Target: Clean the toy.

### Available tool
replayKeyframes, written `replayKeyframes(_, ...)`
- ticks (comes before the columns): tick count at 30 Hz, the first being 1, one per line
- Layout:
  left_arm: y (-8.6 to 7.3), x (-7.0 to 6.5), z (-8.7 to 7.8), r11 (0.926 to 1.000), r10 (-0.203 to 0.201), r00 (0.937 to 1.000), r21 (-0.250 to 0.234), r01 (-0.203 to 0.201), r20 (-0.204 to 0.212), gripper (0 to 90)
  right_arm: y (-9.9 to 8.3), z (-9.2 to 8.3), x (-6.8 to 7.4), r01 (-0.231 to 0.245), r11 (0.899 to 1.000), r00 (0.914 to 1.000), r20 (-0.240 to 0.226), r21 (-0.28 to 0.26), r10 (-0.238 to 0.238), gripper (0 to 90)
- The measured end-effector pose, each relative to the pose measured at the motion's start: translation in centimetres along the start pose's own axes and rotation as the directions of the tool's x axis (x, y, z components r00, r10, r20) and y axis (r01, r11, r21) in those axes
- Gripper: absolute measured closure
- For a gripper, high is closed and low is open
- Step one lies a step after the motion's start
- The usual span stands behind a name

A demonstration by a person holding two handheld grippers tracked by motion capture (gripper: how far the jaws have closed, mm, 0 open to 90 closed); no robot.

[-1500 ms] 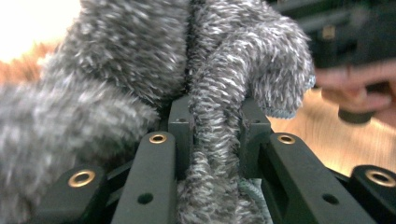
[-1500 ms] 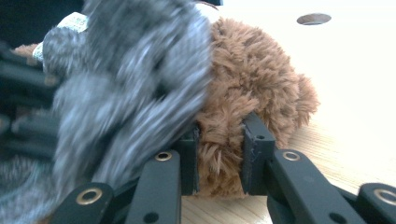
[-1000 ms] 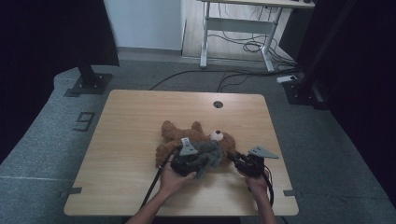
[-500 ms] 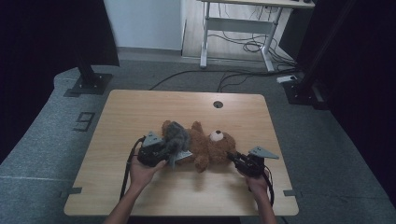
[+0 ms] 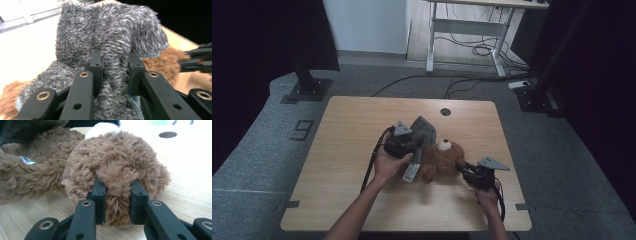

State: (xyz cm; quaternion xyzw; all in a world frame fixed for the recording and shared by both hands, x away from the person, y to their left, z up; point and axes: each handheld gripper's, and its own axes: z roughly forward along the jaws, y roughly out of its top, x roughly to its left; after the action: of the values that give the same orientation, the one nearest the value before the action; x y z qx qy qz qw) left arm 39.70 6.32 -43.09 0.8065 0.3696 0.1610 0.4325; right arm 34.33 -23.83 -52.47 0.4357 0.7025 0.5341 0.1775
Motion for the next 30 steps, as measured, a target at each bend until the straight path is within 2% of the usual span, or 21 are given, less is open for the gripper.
replayKeyframes(2, -0.7, 0.3, 0.9, 0.9995, -0.006, 1.0000, 0.032, 0.006, -0.001, 70.8, -0.1, 0.0, -0.2, -0.007, 1.000, 1.0000, -0.006, 0.002, 0.007, 70.4)
replayKeyframes(4, -1.8, 0.9, 1.0, 0.9993, -0.021, 0.9998, 0.029, 0.021, 0.002, 71.0, -0.1, -0.1, -0.3, -0.003, 1.000, 0.9999, -0.010, 0.006, 0.003, 70.4)
replayKeyframes(5, -2.3, 1.3, 0.8, 0.9991, -0.036, 0.9993, 0.022, 0.035, 0.007, 71.1, -0.1, -0.1, -0.3, -0.002, 1.000, 0.9999, -0.012, 0.008, 0.002, 70.4)
replayKeyframes(8, -3.2, 2.2, -0.4, 0.9991, -0.035, 0.9985, 0.022, 0.036, -0.042, 71.3, -0.3, -0.1, -0.3, -0.002, 1.000, 0.9999, -0.011, 0.011, 0.003, 70.5)
replayKeyframes(10, -4.0, 2.7, -1.1, 0.9983, -0.047, 0.9972, 0.033, 0.049, -0.058, 71.3, -0.4, -0.2, -0.3, -0.011, 1.000, 0.9998, -0.015, 0.017, 0.011, 70.5)
replayKeyframes(16, -6.7, 3.4, -2.3, 0.9968, -0.071, 0.9958, 0.032, 0.073, -0.057, 71.7, -0.7, -0.4, 0.0, -0.008, 1.000, 0.9998, -0.016, 0.029, 0.009, 70.6)
replayKeyframes(20, -8.6, 4.7, -2.5, 0.9905, -0.124, 0.9901, 0.052, 0.127, -0.066, 71.8, -1.0, -0.5, 0.0, -0.005, 0.999, 0.9997, -0.024, 0.036, 0.006, 70.7)
replayKeyframes(23, -10.0, 5.8, -2.1, 0.9830, -0.162, 0.9846, 0.077, 0.167, -0.065, 72.0, -1.0, -0.5, -0.1, -0.006, 0.999, 0.9996, -0.029, 0.039, 0.007, 70.7)
replayKeyframes(27, -11.2, 6.3, -1.4, 0.9781, -0.164, 0.9830, 0.116, 0.173, -0.083, 72.0, -1.1, -0.5, 0.1, -0.003, 0.999, 0.9997, -0.026, 0.040, 0.004, 70.8)
replayKeyframes(28, -11.3, 6.3, -1.4, 0.9766, -0.170, 0.9819, 0.119, 0.179, -0.085, 71.9, -1.1, -0.5, 0.1, -0.003, 0.999, 0.9997, -0.025, 0.041, 0.004, 70.8)
replayKeyframes(30, -11.0, 6.3, -1.9, 0.9782, -0.169, 0.9818, 0.107, 0.178, -0.087, 71.9, -1.1, -0.5, 0.1, -0.003, 0.999, 0.9997, -0.025, 0.041, 0.004, 70.9)
